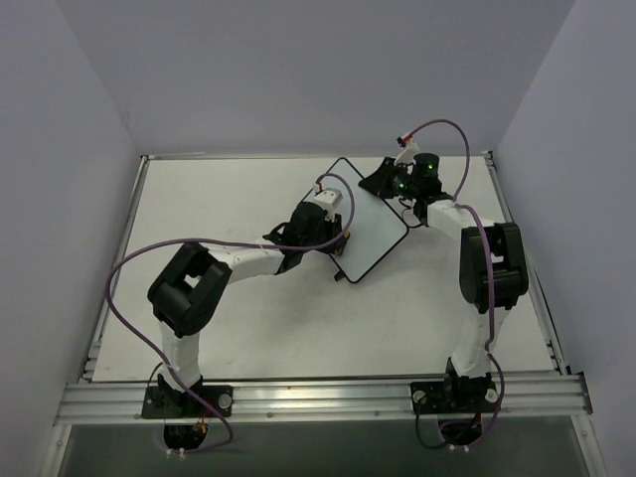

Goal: Erase the whiteboard

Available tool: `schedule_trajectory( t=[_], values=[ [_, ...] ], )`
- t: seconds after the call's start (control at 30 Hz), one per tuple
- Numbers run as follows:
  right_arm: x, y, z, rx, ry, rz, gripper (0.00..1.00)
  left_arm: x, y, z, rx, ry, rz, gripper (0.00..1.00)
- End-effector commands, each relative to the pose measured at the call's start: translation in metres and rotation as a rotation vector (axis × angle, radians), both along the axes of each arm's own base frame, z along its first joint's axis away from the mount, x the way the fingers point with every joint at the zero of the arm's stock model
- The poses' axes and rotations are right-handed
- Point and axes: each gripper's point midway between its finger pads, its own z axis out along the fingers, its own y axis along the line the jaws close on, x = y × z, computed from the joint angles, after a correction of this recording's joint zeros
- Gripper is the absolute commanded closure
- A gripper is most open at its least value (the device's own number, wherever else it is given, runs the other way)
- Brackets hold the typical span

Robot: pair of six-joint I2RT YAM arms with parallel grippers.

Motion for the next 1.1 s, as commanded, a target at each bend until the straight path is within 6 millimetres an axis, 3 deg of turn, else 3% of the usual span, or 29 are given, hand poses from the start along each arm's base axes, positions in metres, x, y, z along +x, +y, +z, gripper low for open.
schedule_trajectory(
  t=[0.0, 0.23, 0.43, 0.63, 0.8, 1.07],
  values=[
    [-0.024, 0.023, 0.001, -0.017, 0.015, 0.090, 1.00, 0.005, 0.030, 0.014, 0.016, -0.004, 0.056, 0.98],
    [-0.024, 0.020, 0.002, -0.022, 0.012, 0.071, 1.00, 0.015, 0.054, 0.039, 0.007, -0.020, 0.128, 0.98],
    [-0.023, 0.020, 0.000, -0.024, 0.016, 0.070, 0.81, 0.023, 0.071, 0.044, -0.015, 0.004, 0.194, 0.98],
    [-0.021, 0.018, -0.001, -0.028, 0.018, 0.055, 0.53, 0.034, 0.091, 0.056, -0.034, 0.000, 0.266, 0.98],
    [-0.020, 0.015, 0.003, -0.030, 0.011, 0.047, 0.41, 0.042, 0.105, 0.066, -0.057, -0.003, 0.304, 0.98],
    [-0.019, 0.004, 0.002, -0.044, 0.021, 0.004, 0.33, 0.051, 0.126, 0.068, -0.087, 0.012, 0.373, 0.98]
  ],
)
